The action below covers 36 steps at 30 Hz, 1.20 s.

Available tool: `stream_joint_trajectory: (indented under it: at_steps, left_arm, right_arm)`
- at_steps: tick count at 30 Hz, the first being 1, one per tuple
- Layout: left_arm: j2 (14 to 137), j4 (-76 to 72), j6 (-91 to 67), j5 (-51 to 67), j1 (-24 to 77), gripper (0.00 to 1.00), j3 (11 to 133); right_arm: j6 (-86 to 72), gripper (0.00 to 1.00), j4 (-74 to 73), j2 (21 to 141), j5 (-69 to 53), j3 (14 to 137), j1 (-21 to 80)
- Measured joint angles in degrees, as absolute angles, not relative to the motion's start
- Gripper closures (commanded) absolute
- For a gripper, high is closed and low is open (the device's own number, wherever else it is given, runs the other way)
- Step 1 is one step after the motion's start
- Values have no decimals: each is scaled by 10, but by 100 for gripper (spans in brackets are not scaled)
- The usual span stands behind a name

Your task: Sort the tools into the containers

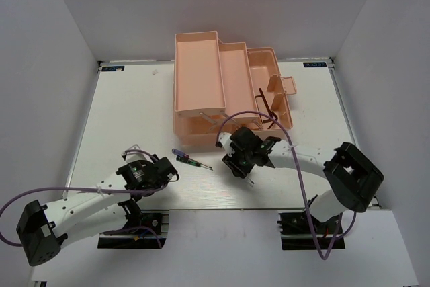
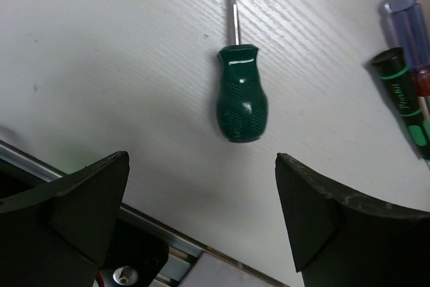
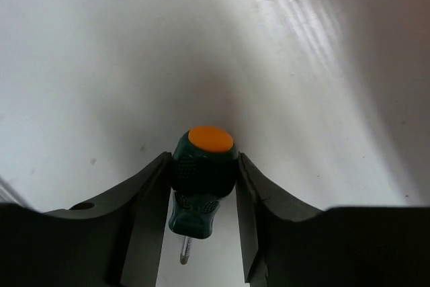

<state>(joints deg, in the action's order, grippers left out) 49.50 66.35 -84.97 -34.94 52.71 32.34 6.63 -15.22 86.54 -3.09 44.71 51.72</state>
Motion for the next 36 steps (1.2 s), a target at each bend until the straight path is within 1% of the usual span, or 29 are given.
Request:
stream_joint_trajectory:
  at_steps: [4,7,9,12,16,19,23,25,26,28,29,30,33,36]
  left_arm:
    - [475,658,-853,-349,526,0,304]
    - [469,649,-855,-349,526,0,301]
    - [474,641,-856,-350,526,0,300]
    - [492,626,-855,-350,526,0,300]
    - [515,608,-849,-353,523,0,300]
    - [523,592,-844,-357,522,0,300]
    - [535,575,-839,-368,522,0,300]
    - [542,565,-836,-372,518,2,300]
    - [547,561,-835,-374,518,3,300]
    - [557,552,-832,-377,514,5,299]
    - [561,548,-829,-380,512,6,299]
    - [565,545,-827,-382,509,8,299]
    - [577,534,-818,-389,499,12,298]
    - [588,517,-807,-392,487,14,291]
  right_arm:
    - [150,100,-301,818,-125,516,510]
    - [216,100,-416,787,-177,632,505]
    - [245,100,-450,768,-184,712,498]
    - [262,100,-451,724,-149,775,479]
    - [256,100,-421,715,-37,821,438]
    - [240,100,-390,765,23,846,409]
    - [207,100,-362,893,60,906,378]
    - [188,88,-362,964,61,952,366]
    - [180,72,-368,1003,57,984,359]
    - [164,55,-369,1068,54,1042,350]
    - [155,42,-372,1091,52,1061,345]
    - [147,34,-376,1106,51,1074,341]
    - [128,33,-380,1111,41,1077,329]
    - [115,33,-371,1078,29,1046,320]
